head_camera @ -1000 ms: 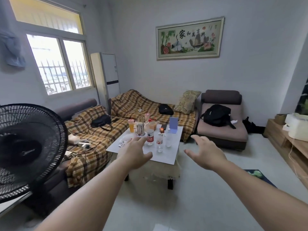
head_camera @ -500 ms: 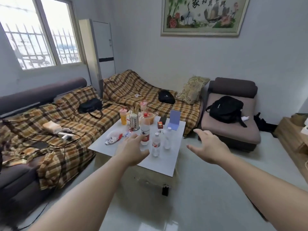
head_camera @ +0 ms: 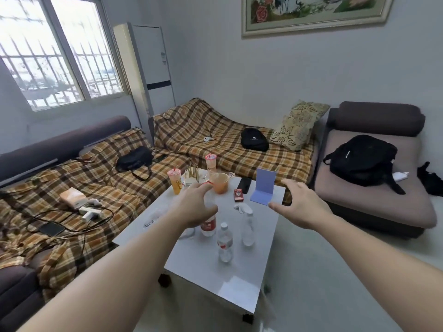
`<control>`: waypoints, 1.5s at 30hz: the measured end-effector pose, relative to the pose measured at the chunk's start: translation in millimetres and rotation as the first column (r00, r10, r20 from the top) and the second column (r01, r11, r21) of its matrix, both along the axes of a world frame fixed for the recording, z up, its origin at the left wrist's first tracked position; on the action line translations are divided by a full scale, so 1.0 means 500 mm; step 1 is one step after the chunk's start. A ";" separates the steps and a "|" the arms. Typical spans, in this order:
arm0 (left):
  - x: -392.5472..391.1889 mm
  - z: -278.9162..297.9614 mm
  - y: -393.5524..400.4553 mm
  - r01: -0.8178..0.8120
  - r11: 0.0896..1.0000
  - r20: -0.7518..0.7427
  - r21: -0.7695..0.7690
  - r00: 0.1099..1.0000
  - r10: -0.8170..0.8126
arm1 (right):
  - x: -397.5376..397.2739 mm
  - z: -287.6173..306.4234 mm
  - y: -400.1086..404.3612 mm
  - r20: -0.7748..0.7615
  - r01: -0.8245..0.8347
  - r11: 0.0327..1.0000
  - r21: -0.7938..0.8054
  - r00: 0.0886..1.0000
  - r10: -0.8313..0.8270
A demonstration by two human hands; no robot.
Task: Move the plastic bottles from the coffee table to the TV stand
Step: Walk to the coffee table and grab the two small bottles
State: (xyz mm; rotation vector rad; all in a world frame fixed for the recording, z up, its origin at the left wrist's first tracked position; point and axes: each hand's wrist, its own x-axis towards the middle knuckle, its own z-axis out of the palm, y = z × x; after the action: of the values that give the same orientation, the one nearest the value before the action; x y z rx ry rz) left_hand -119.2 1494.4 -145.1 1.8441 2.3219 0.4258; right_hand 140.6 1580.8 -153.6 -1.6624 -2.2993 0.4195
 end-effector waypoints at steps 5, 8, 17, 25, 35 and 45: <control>0.005 -0.026 0.175 -0.066 0.995 0.019 -0.069 0.998 0.067 | -0.008 -0.022 0.244 0.032 -0.057 0.997 -0.058 0.998 0.059; -0.009 -0.050 0.255 -0.112 0.990 0.062 -0.086 0.991 0.118 | -0.038 -0.032 0.356 0.031 -0.100 0.991 -0.090 0.994 0.103; -0.114 -0.192 0.439 -0.207 0.959 0.243 -0.191 0.937 0.251 | -0.195 -0.134 0.553 0.035 -0.176 0.961 -0.214 0.982 0.187; -0.149 -0.372 0.505 -0.168 0.908 0.220 -0.384 0.938 0.267 | -0.280 -0.314 0.626 0.105 -0.219 0.898 -0.382 0.955 0.278; -0.096 -0.516 0.474 -0.102 0.740 0.123 -0.665 0.962 0.244 | -0.299 -0.486 0.634 0.285 -0.377 0.696 -0.610 0.715 0.638; -0.080 -0.563 0.479 -0.173 0.778 0.115 -0.604 0.947 0.300 | -0.293 -0.538 0.635 0.357 -0.543 0.649 -0.533 0.551 0.755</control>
State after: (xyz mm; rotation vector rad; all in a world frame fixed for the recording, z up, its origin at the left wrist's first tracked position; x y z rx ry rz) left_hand -159.4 1734.0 -426.4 1.1587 2.2040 -0.0861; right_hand -5.9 1898.4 -422.5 -1.0041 -3.4999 0.6014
